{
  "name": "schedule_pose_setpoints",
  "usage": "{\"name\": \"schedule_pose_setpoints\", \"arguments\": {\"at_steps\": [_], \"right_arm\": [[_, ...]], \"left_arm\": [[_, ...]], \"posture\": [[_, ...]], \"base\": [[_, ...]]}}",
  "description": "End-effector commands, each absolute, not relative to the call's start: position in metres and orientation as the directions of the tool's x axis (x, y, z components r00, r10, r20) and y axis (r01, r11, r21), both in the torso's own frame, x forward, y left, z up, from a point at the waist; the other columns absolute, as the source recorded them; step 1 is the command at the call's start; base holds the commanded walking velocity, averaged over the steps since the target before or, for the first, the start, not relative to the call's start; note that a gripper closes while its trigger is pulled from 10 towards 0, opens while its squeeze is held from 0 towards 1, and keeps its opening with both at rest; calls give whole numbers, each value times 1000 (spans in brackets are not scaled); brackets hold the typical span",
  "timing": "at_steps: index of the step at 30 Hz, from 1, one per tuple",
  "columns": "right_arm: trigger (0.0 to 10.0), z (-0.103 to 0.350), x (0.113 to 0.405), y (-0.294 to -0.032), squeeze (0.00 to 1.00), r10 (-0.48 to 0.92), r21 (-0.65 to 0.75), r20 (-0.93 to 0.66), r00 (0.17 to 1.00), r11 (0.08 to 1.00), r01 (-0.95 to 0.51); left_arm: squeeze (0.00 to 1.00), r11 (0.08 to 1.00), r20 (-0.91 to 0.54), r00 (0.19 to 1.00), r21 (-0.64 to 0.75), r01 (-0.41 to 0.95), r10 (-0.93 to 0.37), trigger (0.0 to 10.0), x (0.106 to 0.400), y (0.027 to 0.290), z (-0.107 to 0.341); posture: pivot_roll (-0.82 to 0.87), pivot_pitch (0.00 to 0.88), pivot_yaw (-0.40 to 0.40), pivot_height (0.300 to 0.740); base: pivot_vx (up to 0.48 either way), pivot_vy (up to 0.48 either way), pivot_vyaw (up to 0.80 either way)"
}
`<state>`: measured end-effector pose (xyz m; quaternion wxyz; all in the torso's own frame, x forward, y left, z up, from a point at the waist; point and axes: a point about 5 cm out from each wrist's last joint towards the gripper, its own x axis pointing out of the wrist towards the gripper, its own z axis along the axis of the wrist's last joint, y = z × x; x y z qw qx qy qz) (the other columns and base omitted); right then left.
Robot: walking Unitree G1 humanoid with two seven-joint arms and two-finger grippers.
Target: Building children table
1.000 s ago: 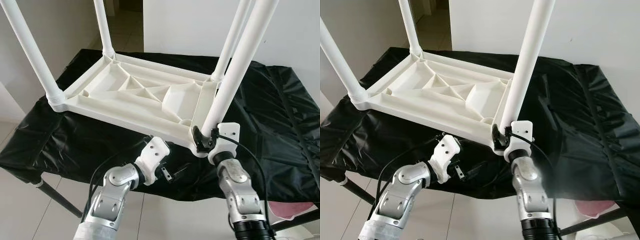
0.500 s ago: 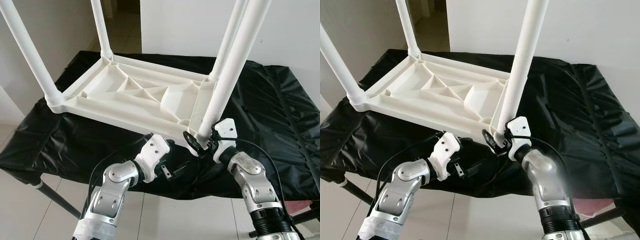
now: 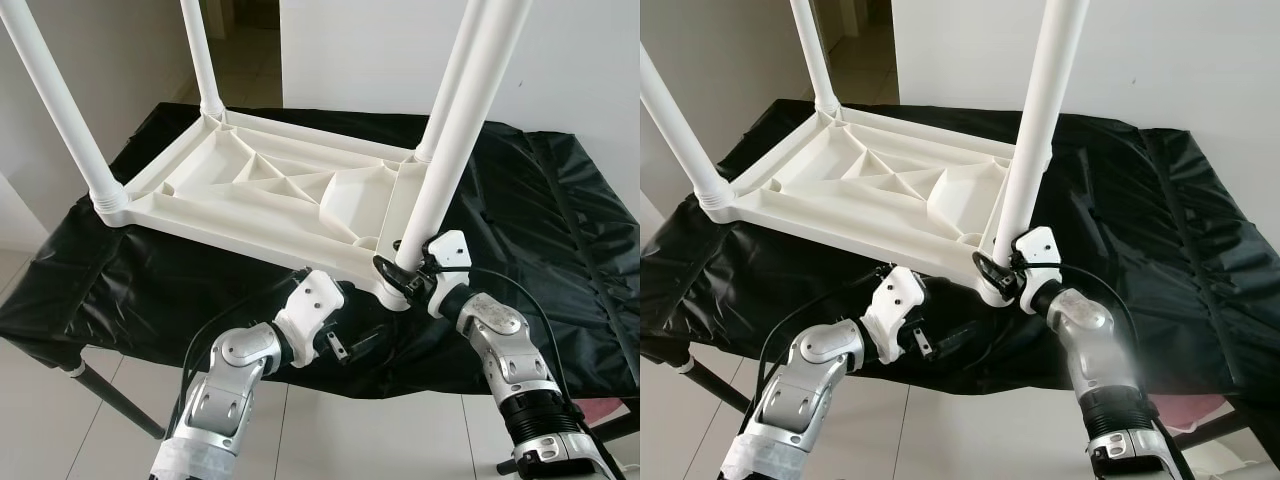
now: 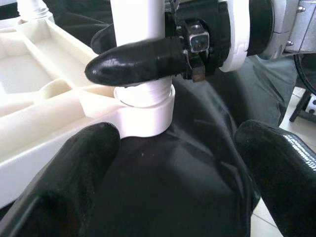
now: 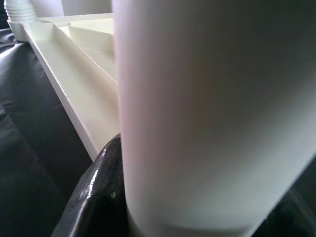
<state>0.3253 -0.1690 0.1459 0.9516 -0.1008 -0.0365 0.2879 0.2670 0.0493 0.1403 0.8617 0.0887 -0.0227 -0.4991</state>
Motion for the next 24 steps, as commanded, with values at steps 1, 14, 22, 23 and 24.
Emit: {"name": "schedule_pose_setpoints", "arguments": {"at_steps": [1, 14, 22, 23, 24], "right_arm": [[3098, 140, 326, -176, 0, 514, -215, -24, 857, 835, -507], [10000, 137, 319, -176, 0, 299, -128, 27, 954, 947, -293], [10000, 134, 309, -173, 0, 103, -25, 68, 992, 994, -102], [10000, 131, 306, -172, 0, 52, -10, 65, 996, 999, -52], [10000, 131, 306, -172, 0, 52, -10, 65, 996, 999, -52]], "left_arm": [[0, 620, -38, 635, 178, 764, -771, 10000, 272, 56, 139], [0, 617, -39, 633, 181, 765, -773, 10000, 274, 55, 139], [0, 607, -48, 625, 192, 771, -779, 10000, 275, 57, 140], [0, 605, -48, 623, 193, 773, -781, 10000, 275, 57, 141], [0, 605, -48, 623, 193, 773, -781, 10000, 275, 57, 141]], "posture": [[-37, 72, -16, 740], [-40, 67, 0, 740], [-42, 59, 16, 740], [-43, 59, 19, 740], [-43, 59, 19, 740]], "base": [[0, 0, 0], [0, 0, 0], [0, 0, 0], [0, 0, 0], [0, 0, 0]]}}
